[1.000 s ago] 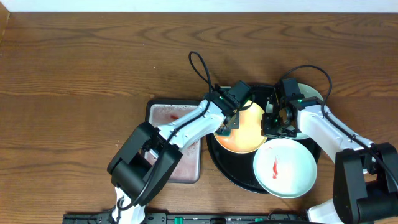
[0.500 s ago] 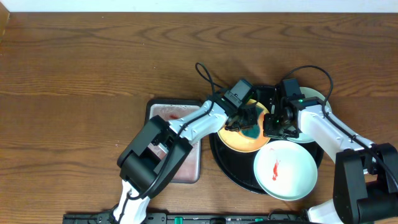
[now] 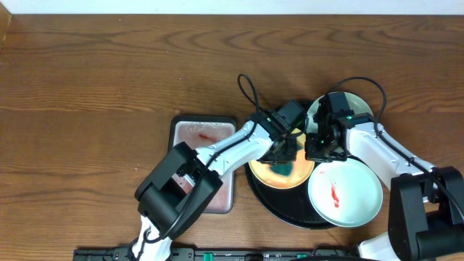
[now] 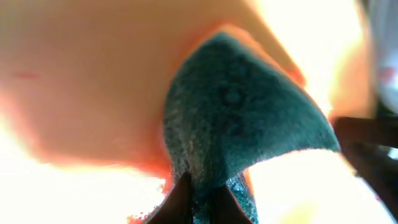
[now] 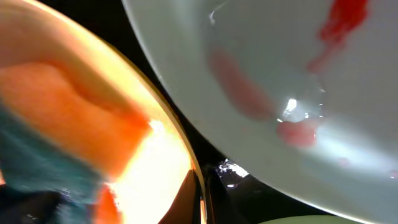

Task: Clean dirty plates on tray and stack at the side
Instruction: 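Scrub the yellow plate with the sponge in the left gripper, then return the sponge to the white tray with the left gripper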

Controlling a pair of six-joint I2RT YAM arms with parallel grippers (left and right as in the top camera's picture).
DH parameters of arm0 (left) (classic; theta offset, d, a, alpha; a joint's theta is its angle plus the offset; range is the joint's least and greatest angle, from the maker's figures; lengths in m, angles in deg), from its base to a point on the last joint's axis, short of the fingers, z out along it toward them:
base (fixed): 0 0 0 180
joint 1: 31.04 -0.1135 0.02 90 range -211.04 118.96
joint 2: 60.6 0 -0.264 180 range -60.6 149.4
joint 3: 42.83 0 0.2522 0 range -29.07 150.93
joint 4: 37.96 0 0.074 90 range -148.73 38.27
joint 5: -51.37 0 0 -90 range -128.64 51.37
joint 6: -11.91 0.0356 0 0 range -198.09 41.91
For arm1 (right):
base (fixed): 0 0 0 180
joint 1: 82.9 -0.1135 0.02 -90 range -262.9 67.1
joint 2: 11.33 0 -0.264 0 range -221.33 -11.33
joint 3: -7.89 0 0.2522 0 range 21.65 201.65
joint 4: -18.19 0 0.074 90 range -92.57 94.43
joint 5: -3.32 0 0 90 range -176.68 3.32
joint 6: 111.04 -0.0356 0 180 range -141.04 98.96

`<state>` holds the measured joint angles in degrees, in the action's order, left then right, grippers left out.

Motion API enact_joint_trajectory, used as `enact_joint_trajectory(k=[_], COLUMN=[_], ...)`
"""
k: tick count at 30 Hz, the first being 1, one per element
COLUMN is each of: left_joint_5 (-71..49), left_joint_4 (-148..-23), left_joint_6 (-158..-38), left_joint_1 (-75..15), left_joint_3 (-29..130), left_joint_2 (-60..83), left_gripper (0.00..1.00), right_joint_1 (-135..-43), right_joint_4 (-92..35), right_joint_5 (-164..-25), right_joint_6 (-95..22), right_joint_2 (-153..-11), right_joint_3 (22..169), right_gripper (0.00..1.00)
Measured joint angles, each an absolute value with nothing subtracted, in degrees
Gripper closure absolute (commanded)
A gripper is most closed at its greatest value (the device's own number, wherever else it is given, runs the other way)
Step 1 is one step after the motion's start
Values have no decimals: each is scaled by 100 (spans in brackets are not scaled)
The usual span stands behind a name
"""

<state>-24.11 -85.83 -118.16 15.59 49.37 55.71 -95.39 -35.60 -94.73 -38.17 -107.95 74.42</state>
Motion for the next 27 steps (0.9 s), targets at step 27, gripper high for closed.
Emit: enact_joint_trajectory(k=[27], left_joint_5=[-3775], left_joint_4=[-11060], left_joint_6=[-11211], left_joint_1=[526], left_joint_3=[5479], left_joint_2=[3698], left_gripper=[93], right_joint_1=[-9563], right_joint_4=[-3482], right_joint_5=[-9600], right_joint_6=[-3819], right_joint_2=[-10795], right_joint_3=[7442], right_gripper=[99])
